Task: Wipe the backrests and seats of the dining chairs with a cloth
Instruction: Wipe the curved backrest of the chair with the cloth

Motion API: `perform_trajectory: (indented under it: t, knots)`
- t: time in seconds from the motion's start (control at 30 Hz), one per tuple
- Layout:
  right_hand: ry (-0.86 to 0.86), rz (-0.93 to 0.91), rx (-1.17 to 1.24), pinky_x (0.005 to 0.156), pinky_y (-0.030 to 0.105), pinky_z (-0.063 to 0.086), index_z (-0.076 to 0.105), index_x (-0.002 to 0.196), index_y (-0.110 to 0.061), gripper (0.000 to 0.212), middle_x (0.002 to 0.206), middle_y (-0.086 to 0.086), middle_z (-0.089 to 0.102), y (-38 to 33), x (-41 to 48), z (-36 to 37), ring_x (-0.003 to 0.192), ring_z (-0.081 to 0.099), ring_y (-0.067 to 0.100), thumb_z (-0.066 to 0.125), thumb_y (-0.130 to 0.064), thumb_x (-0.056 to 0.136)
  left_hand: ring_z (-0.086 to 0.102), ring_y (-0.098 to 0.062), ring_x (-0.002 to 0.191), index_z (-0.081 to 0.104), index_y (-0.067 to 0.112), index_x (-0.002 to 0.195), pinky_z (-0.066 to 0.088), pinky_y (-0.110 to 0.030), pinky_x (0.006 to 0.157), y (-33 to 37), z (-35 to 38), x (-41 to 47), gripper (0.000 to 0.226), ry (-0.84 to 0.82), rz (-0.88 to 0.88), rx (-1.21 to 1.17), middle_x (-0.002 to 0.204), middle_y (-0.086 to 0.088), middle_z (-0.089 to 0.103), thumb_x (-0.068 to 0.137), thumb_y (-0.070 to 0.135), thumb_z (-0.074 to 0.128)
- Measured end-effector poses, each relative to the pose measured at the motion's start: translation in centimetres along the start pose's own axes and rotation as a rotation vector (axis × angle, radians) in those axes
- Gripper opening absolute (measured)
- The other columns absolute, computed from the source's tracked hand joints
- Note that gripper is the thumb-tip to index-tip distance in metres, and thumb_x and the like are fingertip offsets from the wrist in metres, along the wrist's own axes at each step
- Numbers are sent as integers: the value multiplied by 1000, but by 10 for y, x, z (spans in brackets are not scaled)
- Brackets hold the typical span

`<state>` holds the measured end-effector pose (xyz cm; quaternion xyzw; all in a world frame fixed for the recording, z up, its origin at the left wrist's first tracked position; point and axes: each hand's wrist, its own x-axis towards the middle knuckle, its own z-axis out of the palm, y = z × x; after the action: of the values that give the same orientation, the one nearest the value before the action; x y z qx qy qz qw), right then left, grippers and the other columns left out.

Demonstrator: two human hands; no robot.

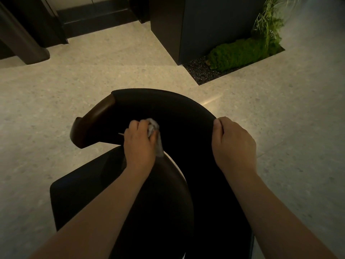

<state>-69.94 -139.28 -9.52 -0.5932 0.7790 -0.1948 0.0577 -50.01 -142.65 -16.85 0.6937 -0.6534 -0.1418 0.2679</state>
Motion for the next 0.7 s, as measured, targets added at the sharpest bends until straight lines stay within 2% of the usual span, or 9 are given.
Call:
perform_trajectory:
  t: [0.1, 0.2, 0.27, 0.37, 0.43, 0.53, 0.7]
  knots:
    - [9, 2, -5, 52, 26, 26, 54, 87, -17, 34, 69, -7, 51, 0, 1, 1, 58, 46, 12, 29, -34, 102, 45, -13, 100, 54, 17, 114, 37, -23, 81, 9, -4, -4, 31, 18, 59, -83, 112, -3, 48, 91, 37, 53]
    - [13, 1, -6, 51, 25, 25, 53, 86, -17, 33, 69, -6, 51, 1, -1, 0, 57, 45, 12, 29, -33, 102, 39, -10, 100, 53, 18, 113, 28, -14, 80, 37, -14, 18, 30, 193, 146, -118, 112, -6, 49, 92, 38, 54]
    - [15, 1, -9, 53, 27, 26, 55, 88, -17, 33, 70, -6, 52, 0, -1, 0, 58, 46, 13, 29, -33, 102, 36, -10, 99, 56, 17, 112, 28, -14, 78, 57, -18, 35, 27, 252, 207, -126, 110, -8, 51, 92, 36, 57]
    - [13, 0, -20, 52, 26, 26, 55, 88, -17, 35, 71, -5, 54, 0, -1, 0, 59, 47, 13, 28, -34, 102, 42, -18, 96, 60, 14, 108, 40, -28, 77, 72, -12, 44, 25, 204, 257, -51, 109, -9, 54, 94, 34, 58]
    - [15, 0, -25, 51, 24, 25, 55, 89, -17, 35, 72, -5, 55, 0, -1, 0, 59, 47, 14, 27, -34, 101, 45, -25, 95, 61, 12, 108, 43, -33, 76, 73, -7, 43, 25, 193, 246, -26, 109, -11, 55, 95, 33, 57]
    - [3, 5, -23, 56, 29, 31, 57, 92, -16, 36, 75, -4, 57, 0, -2, 0, 63, 50, 16, 27, -34, 102, 45, -24, 93, 60, 12, 108, 40, -29, 74, 66, -3, 39, 25, 212, 239, -36, 107, -11, 55, 94, 33, 57]
    - [-10, 6, -26, 58, 31, 38, 57, 91, -16, 37, 76, -4, 57, -1, -2, -1, 64, 52, 16, 26, -35, 102, 37, -12, 94, 55, 16, 112, 28, -15, 75, 52, 4, 25, 23, 184, 220, -97, 107, -6, 50, 93, 30, 55]
